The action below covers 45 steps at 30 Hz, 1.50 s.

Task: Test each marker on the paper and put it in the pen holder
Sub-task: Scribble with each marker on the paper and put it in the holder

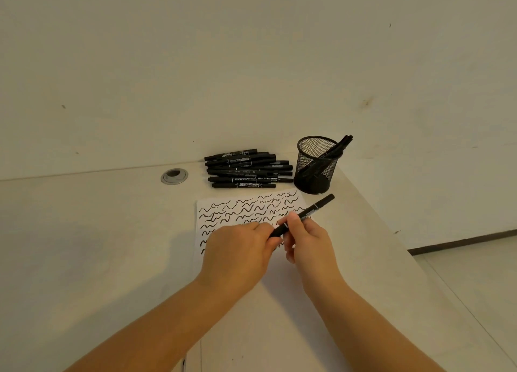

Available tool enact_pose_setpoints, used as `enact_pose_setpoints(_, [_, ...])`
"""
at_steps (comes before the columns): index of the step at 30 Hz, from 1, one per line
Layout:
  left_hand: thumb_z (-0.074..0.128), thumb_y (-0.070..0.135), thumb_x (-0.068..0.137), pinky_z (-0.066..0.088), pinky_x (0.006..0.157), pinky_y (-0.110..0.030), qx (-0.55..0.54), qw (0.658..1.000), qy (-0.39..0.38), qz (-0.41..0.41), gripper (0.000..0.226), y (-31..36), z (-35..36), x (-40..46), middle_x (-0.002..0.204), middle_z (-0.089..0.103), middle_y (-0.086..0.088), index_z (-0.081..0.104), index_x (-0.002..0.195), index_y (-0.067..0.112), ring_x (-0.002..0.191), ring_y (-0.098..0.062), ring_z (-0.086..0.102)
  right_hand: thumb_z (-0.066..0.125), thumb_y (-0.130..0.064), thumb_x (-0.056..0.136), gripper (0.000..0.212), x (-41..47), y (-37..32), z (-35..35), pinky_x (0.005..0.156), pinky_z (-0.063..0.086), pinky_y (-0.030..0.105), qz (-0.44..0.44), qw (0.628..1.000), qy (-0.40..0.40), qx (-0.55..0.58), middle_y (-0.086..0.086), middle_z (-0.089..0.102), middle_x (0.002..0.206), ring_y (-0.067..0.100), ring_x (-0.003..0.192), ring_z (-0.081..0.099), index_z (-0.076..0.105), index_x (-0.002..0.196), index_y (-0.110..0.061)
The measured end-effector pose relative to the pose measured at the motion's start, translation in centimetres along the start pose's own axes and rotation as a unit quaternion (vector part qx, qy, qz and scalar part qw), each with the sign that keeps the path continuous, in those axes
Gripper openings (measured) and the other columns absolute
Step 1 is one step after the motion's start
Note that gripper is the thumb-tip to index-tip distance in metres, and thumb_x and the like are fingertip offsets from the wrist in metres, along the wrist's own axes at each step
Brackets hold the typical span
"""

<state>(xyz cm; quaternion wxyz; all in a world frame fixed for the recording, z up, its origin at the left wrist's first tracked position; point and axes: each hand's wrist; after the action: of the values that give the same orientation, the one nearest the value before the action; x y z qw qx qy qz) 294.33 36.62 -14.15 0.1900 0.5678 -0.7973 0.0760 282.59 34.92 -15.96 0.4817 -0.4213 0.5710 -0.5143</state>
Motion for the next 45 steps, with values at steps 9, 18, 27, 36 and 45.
enact_pose_setpoints(9, [0.065,0.041,0.078,0.026,0.045,-0.019,0.005,0.999,0.004,0.038,0.020,-1.2,0.7,-0.7,0.064,0.063,0.009,0.066,0.080,0.021,0.051,-0.009,0.056,0.054,-0.034,0.089,0.025,3.9,-0.6,-5.6,0.047,0.039,0.021,-0.078,0.992,0.082,-0.057,-0.008,0.055,0.048,0.003,0.041,0.047,0.059,0.073,-0.016])
enact_pose_setpoints(18, [0.057,0.030,0.087,0.047,0.060,-0.033,-0.073,0.996,-0.017,0.053,0.016,-2.1,2.4,-0.9,0.082,0.068,0.002,0.064,0.089,0.015,0.076,-0.020,0.061,0.059,-0.018,0.087,0.012,4.5,1.0,-7.6,0.048,0.042,0.008,-0.116,0.985,0.073,-0.108,0.001,0.067,0.058,0.002,0.048,0.059,0.061,0.076,-0.013])
enact_pose_setpoints(27, [0.037,0.040,0.094,0.039,0.076,-0.026,-0.128,0.991,-0.019,0.028,0.030,-2.7,3.0,-1.1,0.104,0.062,0.008,0.056,0.108,0.021,0.095,-0.013,0.051,0.058,-0.023,0.088,0.014,4.8,1.2,-7.3,0.049,0.040,0.004,-0.115,0.979,0.055,-0.159,-0.003,0.066,0.061,-0.003,0.050,0.058,0.060,0.074,-0.022])
enact_pose_setpoints(36, [0.043,0.036,0.093,0.037,0.068,-0.023,-0.144,0.989,-0.007,0.024,0.026,-2.8,3.1,-1.2,0.097,0.065,0.006,0.059,0.104,0.019,0.088,-0.015,0.056,0.057,-0.030,0.088,0.012,4.4,1.1,-7.7,0.055,0.045,0.020,-0.129,0.972,0.133,-0.145,0.000,0.066,0.068,0.007,0.056,0.058,0.057,0.077,-0.027])
enact_pose_setpoints(45, [0.042,0.039,0.091,0.044,0.062,-0.022,-0.246,0.968,-0.004,-0.056,0.030,-2.6,2.2,-1.1,0.079,0.057,0.014,0.058,0.106,0.018,0.068,-0.011,0.057,0.054,-0.020,0.091,0.015,2.9,-1.3,-5.1,0.046,0.044,0.015,-0.133,0.990,0.034,-0.009,-0.004,0.061,0.054,0.003,0.048,0.052,0.063,0.079,-0.019])
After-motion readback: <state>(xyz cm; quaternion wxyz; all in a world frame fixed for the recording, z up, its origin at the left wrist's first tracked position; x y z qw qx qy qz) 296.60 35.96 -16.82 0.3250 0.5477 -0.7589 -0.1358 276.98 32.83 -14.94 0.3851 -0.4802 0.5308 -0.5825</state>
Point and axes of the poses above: each hand's wrist, its own x-axis towards the middle knuckle, its own z-axis out of the palm, y = z × x
